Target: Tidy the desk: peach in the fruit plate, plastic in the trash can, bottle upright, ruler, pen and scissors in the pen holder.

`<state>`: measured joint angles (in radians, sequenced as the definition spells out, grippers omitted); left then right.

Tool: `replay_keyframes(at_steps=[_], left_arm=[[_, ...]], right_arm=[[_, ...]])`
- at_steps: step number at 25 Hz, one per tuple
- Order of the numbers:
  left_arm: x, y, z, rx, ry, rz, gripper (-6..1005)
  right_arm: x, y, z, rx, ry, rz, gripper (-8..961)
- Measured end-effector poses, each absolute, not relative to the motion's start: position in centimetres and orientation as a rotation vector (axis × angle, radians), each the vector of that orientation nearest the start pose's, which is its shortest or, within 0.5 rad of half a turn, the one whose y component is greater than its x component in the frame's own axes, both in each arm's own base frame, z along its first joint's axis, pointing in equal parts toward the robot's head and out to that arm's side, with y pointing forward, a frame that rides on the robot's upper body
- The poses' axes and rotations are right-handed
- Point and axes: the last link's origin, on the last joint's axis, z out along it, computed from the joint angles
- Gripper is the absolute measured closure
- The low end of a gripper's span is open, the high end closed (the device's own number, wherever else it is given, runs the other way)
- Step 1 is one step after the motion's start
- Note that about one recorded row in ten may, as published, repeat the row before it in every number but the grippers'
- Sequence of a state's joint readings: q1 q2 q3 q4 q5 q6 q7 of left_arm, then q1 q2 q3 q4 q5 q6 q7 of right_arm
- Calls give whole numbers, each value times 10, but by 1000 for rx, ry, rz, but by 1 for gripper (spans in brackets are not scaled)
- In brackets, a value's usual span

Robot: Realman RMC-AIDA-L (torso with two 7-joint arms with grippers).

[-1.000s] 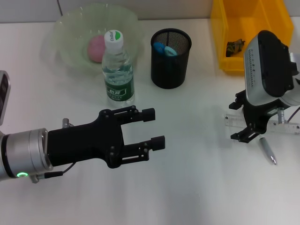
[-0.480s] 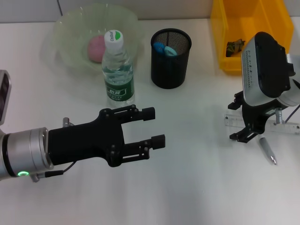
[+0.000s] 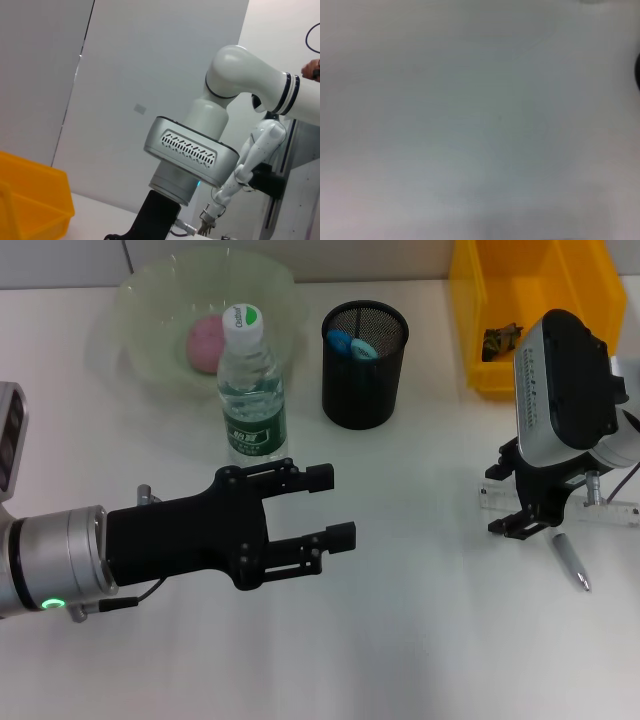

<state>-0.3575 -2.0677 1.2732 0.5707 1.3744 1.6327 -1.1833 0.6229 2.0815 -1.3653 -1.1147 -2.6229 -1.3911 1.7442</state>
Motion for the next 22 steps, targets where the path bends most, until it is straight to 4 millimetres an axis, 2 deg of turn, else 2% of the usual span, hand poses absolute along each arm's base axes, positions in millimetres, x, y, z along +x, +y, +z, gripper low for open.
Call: replay_keyframes(at_steps=[3,8,22], left_arm=[[-237,268,-39,-2795,-480,-1145,301],[-237,268,-39,-2794,-479,-1142,301],[-239,270,-39,-2788,-484,-1128,301]], right_arm=[[220,365,-22,-2864,-28,-707,238],[219,367,-24,-2858,-42,-707,451],[218,369,-27,-2848,-51,-687,563]])
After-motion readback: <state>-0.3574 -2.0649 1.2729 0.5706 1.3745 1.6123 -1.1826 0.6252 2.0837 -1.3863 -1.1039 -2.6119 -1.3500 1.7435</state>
